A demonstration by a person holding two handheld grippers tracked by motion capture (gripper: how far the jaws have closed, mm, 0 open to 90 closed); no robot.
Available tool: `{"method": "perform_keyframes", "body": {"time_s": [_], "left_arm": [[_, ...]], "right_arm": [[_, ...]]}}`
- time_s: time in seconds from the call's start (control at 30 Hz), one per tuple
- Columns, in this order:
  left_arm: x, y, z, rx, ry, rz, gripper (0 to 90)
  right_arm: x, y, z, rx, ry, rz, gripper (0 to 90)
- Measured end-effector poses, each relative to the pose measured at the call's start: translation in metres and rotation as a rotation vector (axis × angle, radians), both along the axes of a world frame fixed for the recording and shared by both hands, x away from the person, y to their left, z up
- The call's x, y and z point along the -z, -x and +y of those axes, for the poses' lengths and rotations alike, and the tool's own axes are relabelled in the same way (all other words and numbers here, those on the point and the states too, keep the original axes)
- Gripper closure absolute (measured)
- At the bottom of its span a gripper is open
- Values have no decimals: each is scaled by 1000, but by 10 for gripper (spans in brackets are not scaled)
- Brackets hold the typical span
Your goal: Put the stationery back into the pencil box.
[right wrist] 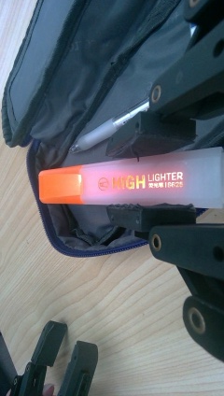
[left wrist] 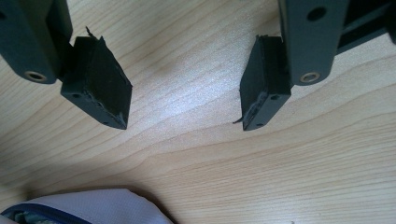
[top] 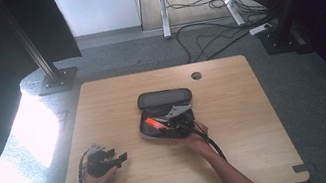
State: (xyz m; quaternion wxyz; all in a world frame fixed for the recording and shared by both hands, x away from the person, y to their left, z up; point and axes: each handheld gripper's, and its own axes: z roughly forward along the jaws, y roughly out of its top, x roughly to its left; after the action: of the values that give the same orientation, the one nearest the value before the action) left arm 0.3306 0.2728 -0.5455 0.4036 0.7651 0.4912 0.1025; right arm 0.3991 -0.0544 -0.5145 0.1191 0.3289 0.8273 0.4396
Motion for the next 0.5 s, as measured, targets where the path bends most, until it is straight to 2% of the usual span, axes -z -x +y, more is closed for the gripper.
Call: {"method": "perform_keyframes", "body": {"time_s": [0.5], "left_arm": [[0,0,1,-3,3,-2,346]], "right_arm": [[3,-8,7,-2,23,5,652]]}}
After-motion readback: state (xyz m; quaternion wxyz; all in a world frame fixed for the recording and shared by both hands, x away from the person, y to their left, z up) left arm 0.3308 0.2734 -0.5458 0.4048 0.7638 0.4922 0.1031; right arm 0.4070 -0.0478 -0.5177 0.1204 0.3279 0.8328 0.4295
